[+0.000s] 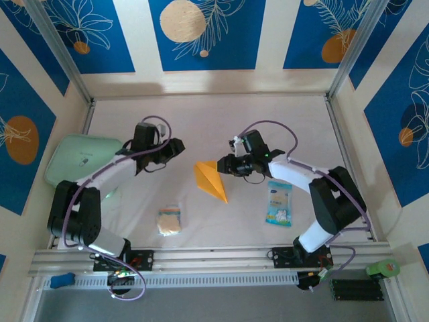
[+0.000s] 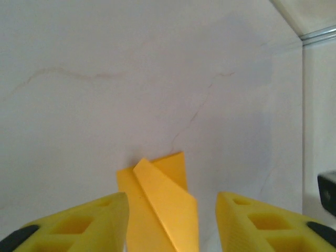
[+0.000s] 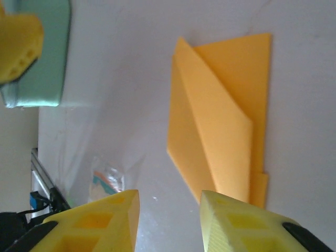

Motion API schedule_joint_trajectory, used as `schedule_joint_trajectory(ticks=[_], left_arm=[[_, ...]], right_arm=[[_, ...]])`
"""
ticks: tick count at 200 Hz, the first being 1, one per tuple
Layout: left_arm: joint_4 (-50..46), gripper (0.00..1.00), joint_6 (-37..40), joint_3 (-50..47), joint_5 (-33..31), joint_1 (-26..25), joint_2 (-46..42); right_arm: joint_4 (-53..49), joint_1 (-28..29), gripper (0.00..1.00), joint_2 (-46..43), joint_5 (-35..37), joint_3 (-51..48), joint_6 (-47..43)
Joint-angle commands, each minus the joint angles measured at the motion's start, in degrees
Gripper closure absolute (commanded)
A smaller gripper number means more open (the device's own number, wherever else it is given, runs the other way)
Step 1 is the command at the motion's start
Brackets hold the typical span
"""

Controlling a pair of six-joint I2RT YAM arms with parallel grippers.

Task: Fold a paper plane with a square sheet of paper (pick it up from the middle)
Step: Fourth fold the wing at the center of the table, then pick up the paper from the center of the table.

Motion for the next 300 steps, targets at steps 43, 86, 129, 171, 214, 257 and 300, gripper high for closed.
schedule_joint_trajectory(ticks=[43,86,129,171,214,257,300], left_arm=[[8.5,0.43,-8.5,-10.5,1.8,-1.4,-3.6],[8.9,0.38,-8.2,-11.1,1.6,-1.6,-3.5],[9.3,0.33,-8.2,-11.1,1.7,-1.8,-2.5],[9.4,0.3,-8.2,-11.1,1.6,-1.9,-2.5],[9.5,0.27,-8.1,-11.0,1.5,-2.0,-2.0],[9.6,0.25,-8.1,-10.6,1.8,-2.3,-1.2],[9.6,0.24,-8.1,-10.4,1.8,-2.5,-0.8]], right_arm=[[-2.4,-1.2,0.65,11.9,-3.7,7.3,-3.7],[-1.9,-1.2,0.66,14.9,-5.9,7.7,-4.1],[-0.3,-1.2,0.68,15.5,-7.5,6.7,-4.0],[0.4,-1.4,0.68,14.3,-5.3,5.7,-3.7],[2.2,-2.0,0.68,12.2,-3.3,3.8,-3.0],[1.0,-1.9,0.69,14.8,-5.1,4.8,-4.2],[1.5,-1.4,0.75,15.9,-8.4,5.3,-5.5]])
